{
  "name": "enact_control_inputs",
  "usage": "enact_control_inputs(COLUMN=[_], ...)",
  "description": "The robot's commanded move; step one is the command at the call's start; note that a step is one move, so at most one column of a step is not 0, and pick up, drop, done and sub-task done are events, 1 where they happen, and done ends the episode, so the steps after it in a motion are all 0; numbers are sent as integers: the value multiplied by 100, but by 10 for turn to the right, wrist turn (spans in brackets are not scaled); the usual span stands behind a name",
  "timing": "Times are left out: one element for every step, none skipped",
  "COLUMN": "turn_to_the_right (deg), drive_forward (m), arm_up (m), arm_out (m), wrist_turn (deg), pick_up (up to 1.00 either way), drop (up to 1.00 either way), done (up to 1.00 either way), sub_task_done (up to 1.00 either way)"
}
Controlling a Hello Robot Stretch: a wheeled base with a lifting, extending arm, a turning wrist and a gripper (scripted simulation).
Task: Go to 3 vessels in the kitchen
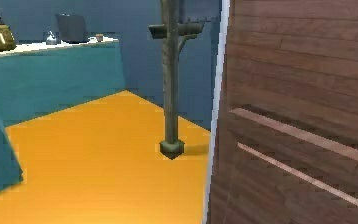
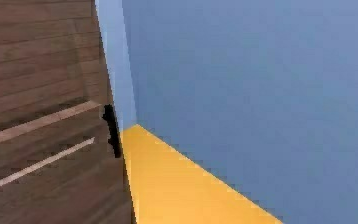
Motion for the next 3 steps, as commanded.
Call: enact_control_inputs(turn_to_the_right=[90,0,-450], drive_forward=[0,50,0], arm_up=[0,0,0], arm_out=[0,0,0], wrist_turn=[0,0,0], pick_up=[0,0,0], drop=[0,0,0], done=[0,0,0], sub_task_done=[0,0,0])
